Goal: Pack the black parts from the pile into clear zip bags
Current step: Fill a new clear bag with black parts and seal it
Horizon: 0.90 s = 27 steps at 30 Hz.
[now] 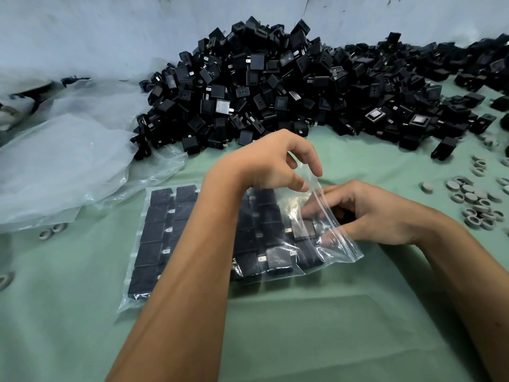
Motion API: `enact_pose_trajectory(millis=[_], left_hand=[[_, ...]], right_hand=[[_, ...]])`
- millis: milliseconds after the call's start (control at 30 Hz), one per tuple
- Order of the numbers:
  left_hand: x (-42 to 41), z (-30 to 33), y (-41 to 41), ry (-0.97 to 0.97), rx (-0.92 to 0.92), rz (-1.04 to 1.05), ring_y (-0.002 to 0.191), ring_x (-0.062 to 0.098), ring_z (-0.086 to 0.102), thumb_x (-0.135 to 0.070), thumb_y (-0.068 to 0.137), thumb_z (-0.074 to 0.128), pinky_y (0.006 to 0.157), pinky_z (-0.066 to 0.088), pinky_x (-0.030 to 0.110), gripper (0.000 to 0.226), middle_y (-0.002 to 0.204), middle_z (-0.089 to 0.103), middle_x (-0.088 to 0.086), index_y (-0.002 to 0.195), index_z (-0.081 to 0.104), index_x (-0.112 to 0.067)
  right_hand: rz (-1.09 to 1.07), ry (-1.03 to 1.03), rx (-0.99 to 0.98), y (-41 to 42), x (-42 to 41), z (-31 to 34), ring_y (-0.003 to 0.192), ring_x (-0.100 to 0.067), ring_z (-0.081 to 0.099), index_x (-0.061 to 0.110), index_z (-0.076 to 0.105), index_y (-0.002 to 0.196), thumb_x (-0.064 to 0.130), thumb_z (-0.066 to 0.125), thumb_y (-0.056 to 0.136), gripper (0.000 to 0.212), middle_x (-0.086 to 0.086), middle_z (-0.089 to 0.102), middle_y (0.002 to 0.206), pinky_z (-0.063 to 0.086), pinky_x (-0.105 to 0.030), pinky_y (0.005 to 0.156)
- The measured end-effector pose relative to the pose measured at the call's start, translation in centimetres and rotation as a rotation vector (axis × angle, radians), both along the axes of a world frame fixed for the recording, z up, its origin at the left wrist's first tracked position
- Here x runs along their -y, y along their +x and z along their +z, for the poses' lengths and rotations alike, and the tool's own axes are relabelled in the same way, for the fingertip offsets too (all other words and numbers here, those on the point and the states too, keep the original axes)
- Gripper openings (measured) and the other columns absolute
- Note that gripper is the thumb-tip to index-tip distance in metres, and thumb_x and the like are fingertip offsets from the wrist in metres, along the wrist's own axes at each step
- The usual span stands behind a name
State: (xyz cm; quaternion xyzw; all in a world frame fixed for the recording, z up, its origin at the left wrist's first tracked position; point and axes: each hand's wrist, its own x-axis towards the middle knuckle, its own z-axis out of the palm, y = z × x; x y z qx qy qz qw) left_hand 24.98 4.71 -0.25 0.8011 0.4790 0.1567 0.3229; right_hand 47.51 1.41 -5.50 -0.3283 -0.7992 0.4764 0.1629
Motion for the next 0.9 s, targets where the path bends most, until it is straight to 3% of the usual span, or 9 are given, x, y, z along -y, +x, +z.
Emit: enact_pose_trajectory(millis=[167, 267, 333, 467, 567, 633, 700, 800, 900], left_hand=[[-0.2, -0.3, 0.1, -0.011, 0.013, -0.003, 0.109, 0.014, 0.063, -0.015, 0.083, 0.082, 0.089, 0.054, 0.029, 0.027, 0.124, 0.064, -0.007, 0.097, 0.076, -0.037], [-0.4, -0.6, 0.5, 0.0, 0.017, 0.008, 0.106, 0.018, 0.065, -0.006, 0.087, 0.073, 0.092, 0.056, 0.034, 0.035, 0.121, 0.065, -0.005, 0.096, 0.075, -0.04], [-0.5, -0.9, 0.7, -0.003, 0.011, 0.03, 0.099, 0.016, 0.065, 0.001, 0.088, 0.063, 0.09, 0.058, 0.039, 0.044, 0.112, 0.065, -0.006, 0.097, 0.074, -0.041], [-0.6, -1.2, 0.6, -0.024, 0.013, 0.06, 0.069, -0.001, 0.055, 0.007, 0.085, 0.052, 0.061, 0.046, 0.024, 0.054, 0.083, 0.053, -0.015, 0.098, 0.076, -0.04], [-0.5, -1.0, 0.7, -0.023, 0.029, 0.039, 0.054, -0.007, 0.052, 0.013, 0.081, 0.046, 0.051, 0.042, 0.021, 0.063, 0.08, 0.054, -0.013, 0.096, 0.077, -0.04], [-0.3, -0.9, 1.2, -0.014, 0.015, 0.018, 0.079, -0.004, 0.054, 0.016, 0.081, 0.044, 0.07, 0.054, 0.035, 0.068, 0.101, 0.06, -0.006, 0.095, 0.075, -0.043], [0.0, -0.9, 1.6, 0.012, -0.035, 0.036, 0.107, 0.011, 0.044, 0.016, 0.083, 0.042, 0.094, 0.048, 0.036, 0.073, 0.114, 0.053, -0.005, 0.101, 0.073, -0.047], [0.1, -1.1, 2.0, 0.051, -0.086, 0.065, 0.12, 0.021, 0.031, 0.015, 0.086, 0.038, 0.102, 0.029, 0.027, 0.074, 0.12, 0.047, 0.001, 0.108, 0.074, -0.047], [0.2, -0.9, 1.8, 0.089, -0.112, 0.058, 0.123, 0.024, 0.031, 0.01, 0.091, 0.047, 0.11, 0.027, 0.032, 0.062, 0.123, 0.046, 0.003, 0.102, 0.075, -0.044]], right_hand=[[-0.055, -0.068, -0.074, 0.7, -0.3, 0.1, 0.109, -0.018, 0.074, 0.017, 0.076, 0.12, 0.007, 0.077, 0.089, 0.033, -0.002, 0.078, 0.114, 0.056, -0.025, 0.095], [-0.422, -0.01, -0.242, 0.4, -1.4, -0.9, 0.079, -0.015, 0.072, 0.013, 0.081, 0.098, -0.014, 0.068, 0.09, 0.031, -0.008, 0.079, 0.091, 0.058, -0.029, 0.077], [-0.707, 0.004, -0.318, -0.4, -2.8, -1.3, 0.07, -0.019, 0.063, 0.011, 0.079, 0.09, -0.013, 0.064, 0.088, 0.029, -0.009, 0.074, 0.081, 0.056, -0.043, 0.076], [-0.817, 0.409, 0.048, -2.4, -7.5, -0.9, 0.083, -0.017, 0.066, 0.027, 0.075, 0.092, 0.007, 0.067, 0.09, 0.021, -0.001, 0.073, 0.094, 0.055, -0.037, 0.082], [-0.656, 0.628, 0.292, -4.0, -11.6, -0.3, 0.119, -0.03, 0.055, 0.024, 0.068, 0.131, 0.008, 0.064, 0.094, 0.04, -0.01, 0.058, 0.132, 0.045, -0.038, 0.102], [-0.52, 0.634, 0.521, -4.9, -13.9, 0.1, 0.139, -0.038, 0.035, 0.023, 0.049, 0.153, 0.003, 0.058, 0.096, 0.061, -0.013, 0.038, 0.157, 0.034, -0.043, 0.117], [-0.434, 0.633, 0.643, -5.2, -15.3, 0.2, 0.142, -0.037, 0.032, 0.018, 0.042, 0.158, 0.0, 0.055, 0.097, 0.065, -0.011, 0.032, 0.163, 0.029, -0.04, 0.12], [-0.453, 0.624, 0.557, -4.8, -15.0, 0.2, 0.127, -0.035, 0.051, 0.01, 0.053, 0.147, 0.005, 0.064, 0.094, 0.054, -0.015, 0.052, 0.14, 0.042, -0.038, 0.107], [-0.497, 0.591, 0.523, -4.1, -13.0, 0.6, 0.109, -0.035, 0.062, 0.009, 0.063, 0.13, 0.012, 0.073, 0.088, 0.044, -0.016, 0.065, 0.117, 0.049, -0.039, 0.092]])
